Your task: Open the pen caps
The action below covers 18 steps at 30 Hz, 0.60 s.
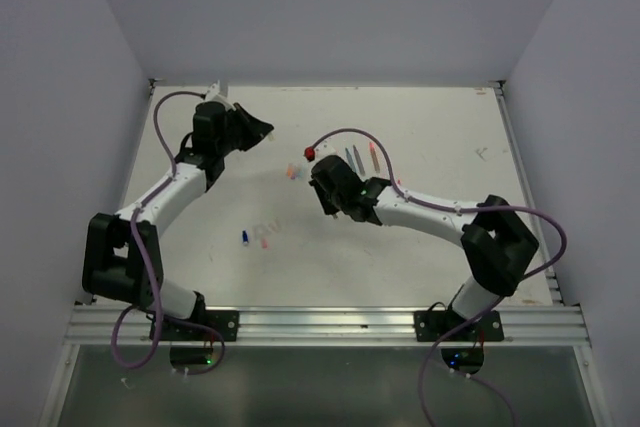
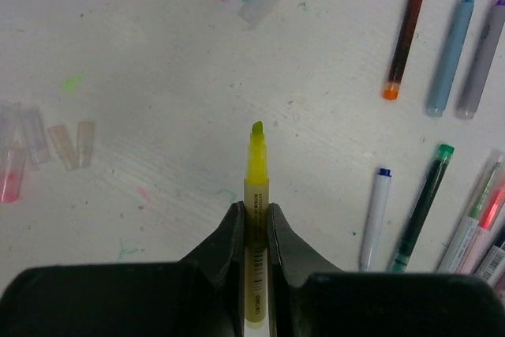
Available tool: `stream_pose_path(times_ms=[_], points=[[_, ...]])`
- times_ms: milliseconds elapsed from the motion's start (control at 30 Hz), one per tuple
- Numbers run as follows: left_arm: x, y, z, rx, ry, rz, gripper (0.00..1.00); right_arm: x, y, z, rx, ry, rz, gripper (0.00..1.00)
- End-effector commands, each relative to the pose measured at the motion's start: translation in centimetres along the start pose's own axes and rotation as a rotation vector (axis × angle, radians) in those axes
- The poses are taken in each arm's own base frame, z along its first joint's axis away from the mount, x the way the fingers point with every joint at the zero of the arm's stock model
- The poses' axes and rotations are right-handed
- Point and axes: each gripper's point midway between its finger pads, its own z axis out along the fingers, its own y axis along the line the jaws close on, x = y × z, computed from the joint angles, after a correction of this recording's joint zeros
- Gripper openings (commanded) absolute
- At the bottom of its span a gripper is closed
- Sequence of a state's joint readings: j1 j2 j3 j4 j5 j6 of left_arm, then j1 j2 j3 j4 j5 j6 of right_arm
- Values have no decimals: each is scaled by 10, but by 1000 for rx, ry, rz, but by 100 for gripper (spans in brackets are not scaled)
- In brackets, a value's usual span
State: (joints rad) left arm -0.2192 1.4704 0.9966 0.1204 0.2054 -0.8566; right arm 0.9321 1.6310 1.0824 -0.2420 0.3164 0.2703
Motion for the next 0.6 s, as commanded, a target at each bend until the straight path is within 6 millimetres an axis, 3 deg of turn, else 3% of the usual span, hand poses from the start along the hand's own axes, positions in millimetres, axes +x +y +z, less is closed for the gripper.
stream_pose_path(times_ms=[0,33,67,200,233,300,333,400,567], points=[[17,34,8,-98,59,101,0,-38,-11,17,-49,-16,92,0],[22,43,10,-121,72,109,0,-26,-14,32,-52,47,94,0],[24,51,12,-141,73,127,0,-45,-28,38,-29,28,124,0],[38,79,26,-209,105,153,0,-49,-49,71,6,69,148,0],[39,83,29,-220,108,159,0,-59,-52,77,10,56,155,0],[42,91,37,-239,115,170,0,-49,-63,98,32,98,159,0],[42,92,39,-242,114,173,0,-57,-66,102,37,90,160,0],[46,95,46,-251,123,186,0,-49,-74,118,45,120,163,0],[55,97,61,-258,146,204,0,-59,-79,137,42,112,150,0]])
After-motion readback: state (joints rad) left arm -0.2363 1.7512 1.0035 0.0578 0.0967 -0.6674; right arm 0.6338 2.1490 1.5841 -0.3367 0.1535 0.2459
